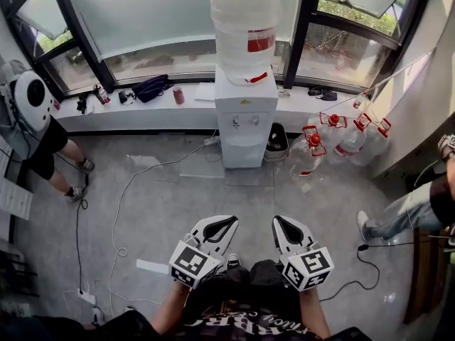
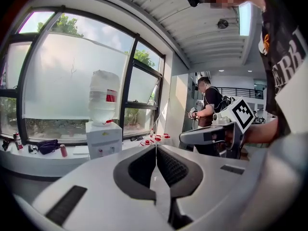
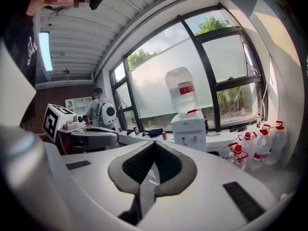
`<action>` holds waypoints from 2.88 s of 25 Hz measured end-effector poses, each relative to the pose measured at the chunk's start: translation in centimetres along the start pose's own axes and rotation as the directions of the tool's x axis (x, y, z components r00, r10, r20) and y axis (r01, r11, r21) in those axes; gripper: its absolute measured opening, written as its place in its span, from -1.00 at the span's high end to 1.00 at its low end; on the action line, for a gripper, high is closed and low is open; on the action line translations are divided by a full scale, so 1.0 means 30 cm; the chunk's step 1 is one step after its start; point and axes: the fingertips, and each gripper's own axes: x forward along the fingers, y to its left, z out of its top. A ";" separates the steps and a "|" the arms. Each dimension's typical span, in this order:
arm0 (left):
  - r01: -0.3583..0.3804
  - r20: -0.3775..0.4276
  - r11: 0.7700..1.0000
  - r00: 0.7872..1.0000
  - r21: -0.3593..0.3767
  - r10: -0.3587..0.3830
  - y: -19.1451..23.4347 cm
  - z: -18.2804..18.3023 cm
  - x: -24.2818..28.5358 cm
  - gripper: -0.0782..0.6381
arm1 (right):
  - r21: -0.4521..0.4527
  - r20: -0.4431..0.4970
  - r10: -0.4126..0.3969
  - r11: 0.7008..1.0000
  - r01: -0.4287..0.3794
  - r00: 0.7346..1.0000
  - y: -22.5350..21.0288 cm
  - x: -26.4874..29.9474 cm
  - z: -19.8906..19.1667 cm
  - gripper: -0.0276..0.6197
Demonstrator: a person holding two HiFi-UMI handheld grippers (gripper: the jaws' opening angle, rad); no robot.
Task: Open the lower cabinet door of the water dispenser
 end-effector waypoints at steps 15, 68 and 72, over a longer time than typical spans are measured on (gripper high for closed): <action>-0.027 -0.038 0.999 0.999 -0.028 0.026 0.145 0.052 0.360 0.73 | 0.015 0.004 0.055 0.998 -0.055 0.998 -0.349 0.268 0.110 0.88; 0.222 -0.293 0.970 0.938 0.096 -0.186 0.915 -0.894 1.771 0.73 | -0.146 -0.216 0.086 0.982 -0.119 0.973 -1.696 1.810 -1.014 0.28; 0.199 -0.291 0.974 0.943 0.104 -0.162 0.981 -0.945 1.799 0.73 | -0.260 -0.293 0.133 0.942 -0.212 0.947 -1.691 1.949 -1.095 0.05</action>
